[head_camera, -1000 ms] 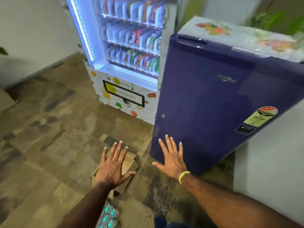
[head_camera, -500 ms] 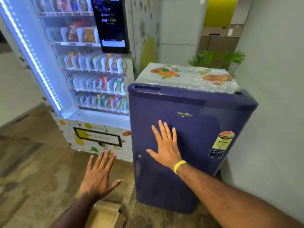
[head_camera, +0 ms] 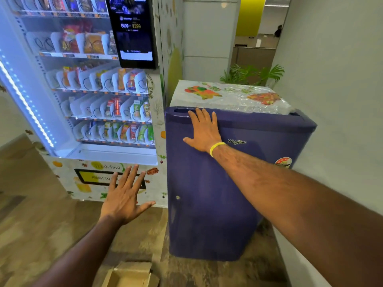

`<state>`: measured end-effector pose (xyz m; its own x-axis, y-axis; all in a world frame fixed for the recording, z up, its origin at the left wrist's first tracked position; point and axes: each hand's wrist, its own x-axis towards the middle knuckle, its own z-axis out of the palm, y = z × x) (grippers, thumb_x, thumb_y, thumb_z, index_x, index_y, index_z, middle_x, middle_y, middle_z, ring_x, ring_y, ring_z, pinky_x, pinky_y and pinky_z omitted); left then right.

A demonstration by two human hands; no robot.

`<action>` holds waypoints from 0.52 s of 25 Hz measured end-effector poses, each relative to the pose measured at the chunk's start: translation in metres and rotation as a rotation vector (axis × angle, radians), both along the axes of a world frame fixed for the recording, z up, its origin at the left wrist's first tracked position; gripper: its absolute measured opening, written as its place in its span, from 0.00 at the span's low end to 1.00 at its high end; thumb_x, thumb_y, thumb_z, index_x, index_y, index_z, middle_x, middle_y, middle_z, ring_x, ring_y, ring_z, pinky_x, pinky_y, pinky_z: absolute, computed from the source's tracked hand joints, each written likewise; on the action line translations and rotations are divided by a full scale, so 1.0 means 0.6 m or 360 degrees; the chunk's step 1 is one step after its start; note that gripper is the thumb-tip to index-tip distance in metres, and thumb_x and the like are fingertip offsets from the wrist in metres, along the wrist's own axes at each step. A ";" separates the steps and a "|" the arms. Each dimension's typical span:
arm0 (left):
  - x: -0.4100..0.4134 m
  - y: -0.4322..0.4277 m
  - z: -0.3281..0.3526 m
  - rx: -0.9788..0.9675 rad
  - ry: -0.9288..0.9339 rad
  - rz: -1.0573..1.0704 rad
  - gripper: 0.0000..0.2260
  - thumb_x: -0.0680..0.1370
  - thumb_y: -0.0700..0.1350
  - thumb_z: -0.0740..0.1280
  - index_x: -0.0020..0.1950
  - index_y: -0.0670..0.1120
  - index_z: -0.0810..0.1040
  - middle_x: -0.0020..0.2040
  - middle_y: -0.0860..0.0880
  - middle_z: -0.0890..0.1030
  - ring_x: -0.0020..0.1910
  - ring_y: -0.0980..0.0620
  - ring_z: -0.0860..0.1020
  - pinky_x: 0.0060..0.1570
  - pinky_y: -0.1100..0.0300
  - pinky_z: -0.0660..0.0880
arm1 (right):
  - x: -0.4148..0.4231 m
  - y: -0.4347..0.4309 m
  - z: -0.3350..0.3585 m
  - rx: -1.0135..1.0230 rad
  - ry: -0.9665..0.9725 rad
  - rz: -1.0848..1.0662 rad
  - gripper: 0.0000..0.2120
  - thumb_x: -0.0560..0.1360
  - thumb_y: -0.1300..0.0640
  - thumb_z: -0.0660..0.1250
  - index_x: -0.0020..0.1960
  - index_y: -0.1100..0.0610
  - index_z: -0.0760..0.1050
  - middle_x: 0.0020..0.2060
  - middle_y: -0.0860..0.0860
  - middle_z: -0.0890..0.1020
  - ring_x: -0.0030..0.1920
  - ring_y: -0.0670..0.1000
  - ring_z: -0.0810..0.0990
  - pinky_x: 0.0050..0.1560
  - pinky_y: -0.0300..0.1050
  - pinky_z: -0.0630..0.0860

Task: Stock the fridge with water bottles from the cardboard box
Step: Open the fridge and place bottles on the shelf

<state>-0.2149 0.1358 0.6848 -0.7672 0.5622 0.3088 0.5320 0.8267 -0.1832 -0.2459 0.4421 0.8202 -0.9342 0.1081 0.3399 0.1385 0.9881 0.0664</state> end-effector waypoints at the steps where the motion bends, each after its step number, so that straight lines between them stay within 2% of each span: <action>1: -0.002 -0.010 -0.003 -0.0002 -0.0017 -0.0009 0.42 0.74 0.74 0.49 0.78 0.46 0.59 0.79 0.42 0.55 0.79 0.43 0.50 0.74 0.37 0.50 | -0.004 -0.006 -0.003 0.0026 0.0009 -0.0034 0.47 0.72 0.35 0.65 0.80 0.54 0.47 0.78 0.56 0.55 0.78 0.59 0.50 0.76 0.64 0.43; 6: -0.002 -0.051 -0.023 -0.0026 -0.0128 0.0010 0.43 0.73 0.76 0.46 0.79 0.48 0.53 0.80 0.43 0.50 0.79 0.43 0.48 0.74 0.36 0.49 | -0.008 -0.021 -0.009 0.0069 0.0050 -0.0138 0.50 0.70 0.30 0.64 0.80 0.55 0.49 0.76 0.57 0.59 0.77 0.61 0.55 0.76 0.64 0.45; 13: -0.002 -0.084 -0.034 0.0040 -0.0163 -0.0026 0.43 0.73 0.75 0.48 0.79 0.47 0.56 0.80 0.43 0.52 0.79 0.43 0.50 0.73 0.36 0.50 | -0.007 -0.036 0.012 -0.0036 0.0058 -0.0224 0.49 0.69 0.25 0.59 0.79 0.52 0.52 0.75 0.56 0.63 0.76 0.58 0.57 0.75 0.63 0.49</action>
